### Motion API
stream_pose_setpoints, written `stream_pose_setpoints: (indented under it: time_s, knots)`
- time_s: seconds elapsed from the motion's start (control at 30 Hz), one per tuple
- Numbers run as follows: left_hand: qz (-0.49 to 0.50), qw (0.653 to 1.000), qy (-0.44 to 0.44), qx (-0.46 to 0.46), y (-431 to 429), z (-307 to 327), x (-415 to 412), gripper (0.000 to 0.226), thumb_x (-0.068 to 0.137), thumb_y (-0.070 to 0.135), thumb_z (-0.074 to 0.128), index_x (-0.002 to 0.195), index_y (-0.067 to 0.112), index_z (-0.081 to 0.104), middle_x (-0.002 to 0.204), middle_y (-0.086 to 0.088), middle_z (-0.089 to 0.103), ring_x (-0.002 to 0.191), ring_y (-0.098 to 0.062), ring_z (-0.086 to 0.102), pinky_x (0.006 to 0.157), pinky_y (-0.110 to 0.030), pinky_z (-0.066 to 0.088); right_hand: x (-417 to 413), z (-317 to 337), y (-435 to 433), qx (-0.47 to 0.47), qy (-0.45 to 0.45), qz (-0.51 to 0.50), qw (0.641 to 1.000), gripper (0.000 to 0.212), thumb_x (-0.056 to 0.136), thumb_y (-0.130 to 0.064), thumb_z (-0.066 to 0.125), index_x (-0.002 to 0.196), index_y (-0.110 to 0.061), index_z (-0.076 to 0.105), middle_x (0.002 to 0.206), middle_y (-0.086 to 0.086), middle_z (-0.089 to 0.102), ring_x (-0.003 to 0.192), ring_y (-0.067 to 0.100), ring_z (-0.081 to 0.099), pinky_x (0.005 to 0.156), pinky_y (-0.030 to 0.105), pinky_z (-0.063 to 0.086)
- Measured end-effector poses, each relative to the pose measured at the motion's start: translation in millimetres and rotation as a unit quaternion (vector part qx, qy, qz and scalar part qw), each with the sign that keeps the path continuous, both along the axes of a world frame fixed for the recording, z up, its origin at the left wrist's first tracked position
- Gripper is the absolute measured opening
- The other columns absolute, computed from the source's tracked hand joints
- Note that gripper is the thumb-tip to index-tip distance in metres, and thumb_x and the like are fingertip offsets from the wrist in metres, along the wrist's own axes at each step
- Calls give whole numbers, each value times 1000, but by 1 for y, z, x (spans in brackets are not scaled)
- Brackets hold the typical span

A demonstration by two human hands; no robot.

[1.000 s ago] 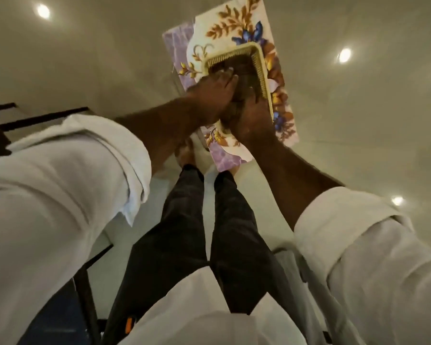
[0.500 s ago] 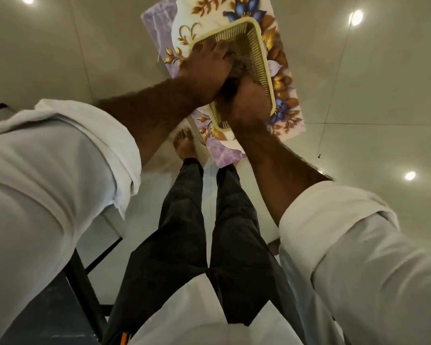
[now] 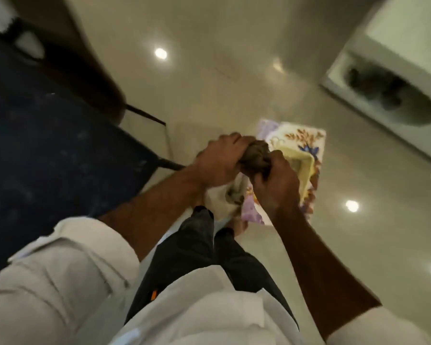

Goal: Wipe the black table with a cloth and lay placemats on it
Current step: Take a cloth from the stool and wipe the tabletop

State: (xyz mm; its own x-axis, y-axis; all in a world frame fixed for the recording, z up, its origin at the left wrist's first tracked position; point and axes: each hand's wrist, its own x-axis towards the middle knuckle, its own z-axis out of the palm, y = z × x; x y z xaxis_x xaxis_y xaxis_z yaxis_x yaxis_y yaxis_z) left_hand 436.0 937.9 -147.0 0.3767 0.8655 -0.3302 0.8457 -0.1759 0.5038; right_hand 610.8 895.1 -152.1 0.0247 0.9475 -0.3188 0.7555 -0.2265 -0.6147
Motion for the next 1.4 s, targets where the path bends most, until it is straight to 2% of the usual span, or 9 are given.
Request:
stream_pose_setpoints:
  time_s: [0.13, 0.27, 0.57, 0.73, 0.9, 1.0, 1.1, 1.23, 1.4]
  knots:
    - [178, 981, -44, 58, -57, 65, -103, 72, 99, 17, 75, 165, 16, 46, 147, -12, 58, 134, -31, 56, 116, -45, 47, -86, 57, 4, 77, 47, 181, 979, 54, 100, -15, 70, 153, -18, 62, 135, 10, 72, 120, 32, 68, 102, 47, 57]
    - [311, 944, -44, 100, -104, 90, -193, 72, 100, 22, 78, 165, 23, 46, 153, -4, 51, 139, -21, 52, 122, -38, 46, -177, 83, 10, 117, 29, 314, 942, 61, 98, -19, 69, 159, -23, 58, 143, 11, 65, 122, 36, 66, 103, 50, 59]
    - [392, 916, -31, 83, -161, 33, -322, 75, 101, 25, 79, 166, 21, 43, 156, -6, 52, 141, -22, 52, 125, -48, 46, -331, 45, -10, 128, -54, 414, 900, 64, 98, -24, 75, 158, -28, 53, 147, 5, 62, 131, 33, 61, 102, 49, 61]
    - [337, 939, 51, 42, -184, -18, -341, 83, 103, 49, 73, 172, 26, 32, 176, -7, 38, 163, -30, 35, 133, -59, 28, -337, 2, -21, 59, -191, 443, 874, 85, 92, -46, 76, 166, -34, 38, 170, 4, 40, 151, 39, 38, 114, 59, 52]
    - [442, 882, 154, 54, -243, -52, -350, 84, 109, 72, 38, 177, 27, 17, 187, -7, 5, 173, -38, 2, 136, -66, 9, -344, -18, -31, 177, -191, 511, 820, 77, 98, -57, 56, 169, -31, 41, 179, 8, 33, 162, 43, 30, 119, 67, 45]
    - [476, 860, 179, 36, -272, -73, -354, 89, 108, 79, 23, 179, 28, 6, 188, -6, -8, 172, -39, -8, 136, -69, 2, -363, -40, -29, 182, -199, 557, 786, 73, 111, -64, 40, 177, -41, 21, 187, 6, 11, 171, 42, 11, 128, 71, 32]
    - [485, 853, 191, 35, -285, -91, -355, 90, 107, 81, 17, 179, 30, 3, 188, -4, -10, 173, -39, -6, 135, -71, 5, -365, -63, -35, 187, -182, 539, 801, 70, 112, -64, 35, 177, -44, 19, 188, 3, 5, 172, 42, 4, 131, 71, 25]
    - [492, 845, 200, 65, -285, -102, -352, 87, 109, 79, 20, 180, 31, 3, 188, -1, -9, 173, -39, -3, 135, -72, 6, -331, -79, -69, 199, -140, 545, 802, 66, 113, -65, 34, 176, -49, 20, 188, -2, 4, 173, 39, 4, 128, 69, 30]
    - [493, 839, 213, 90, -287, -113, -353, 85, 109, 77, 21, 180, 32, 4, 188, 0, -6, 173, -38, 1, 135, -71, 8, -290, -86, -59, 191, -164, 510, 823, 64, 114, -68, 28, 175, -53, 18, 188, -1, 2, 173, 42, 2, 128, 72, 22]
